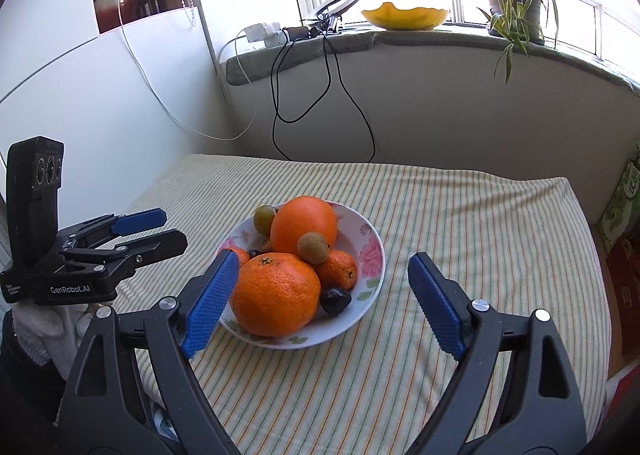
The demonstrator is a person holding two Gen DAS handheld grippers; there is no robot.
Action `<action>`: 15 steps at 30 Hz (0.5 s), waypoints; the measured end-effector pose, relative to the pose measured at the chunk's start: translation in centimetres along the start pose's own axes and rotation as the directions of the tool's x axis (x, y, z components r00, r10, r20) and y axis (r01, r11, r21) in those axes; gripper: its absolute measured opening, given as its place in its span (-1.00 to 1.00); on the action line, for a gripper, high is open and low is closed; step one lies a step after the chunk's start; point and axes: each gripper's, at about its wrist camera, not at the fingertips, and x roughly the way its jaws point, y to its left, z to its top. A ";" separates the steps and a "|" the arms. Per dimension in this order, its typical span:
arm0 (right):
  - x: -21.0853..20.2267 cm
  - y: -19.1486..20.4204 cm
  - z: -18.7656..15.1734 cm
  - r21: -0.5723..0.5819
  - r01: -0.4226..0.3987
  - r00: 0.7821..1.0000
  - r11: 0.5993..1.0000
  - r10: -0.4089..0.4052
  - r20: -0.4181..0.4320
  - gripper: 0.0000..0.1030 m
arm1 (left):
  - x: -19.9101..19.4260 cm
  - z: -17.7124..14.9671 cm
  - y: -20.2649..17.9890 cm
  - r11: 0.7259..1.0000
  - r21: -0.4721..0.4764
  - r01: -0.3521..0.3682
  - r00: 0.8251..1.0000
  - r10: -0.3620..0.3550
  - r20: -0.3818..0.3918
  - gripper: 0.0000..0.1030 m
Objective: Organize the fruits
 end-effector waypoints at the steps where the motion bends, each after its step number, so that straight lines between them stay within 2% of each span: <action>1: -0.3 0.2 -0.1 -0.002 0.008 1.000 1.000 -0.008 0.007 0.76 | -0.3 -0.1 -0.1 1.000 0.003 -0.007 1.000 0.007 0.001 0.54; 8: -1.9 0.1 -0.6 0.030 0.066 0.997 0.997 -0.067 0.044 0.91 | -2.0 -1.0 -0.6 0.997 0.016 -0.072 0.997 0.071 0.017 0.55; 15: -3.2 0.0 -1.3 0.064 0.110 0.991 0.992 -0.115 0.071 1.00 | -3.0 -1.8 -0.6 0.996 0.012 -0.094 0.995 0.094 0.025 0.55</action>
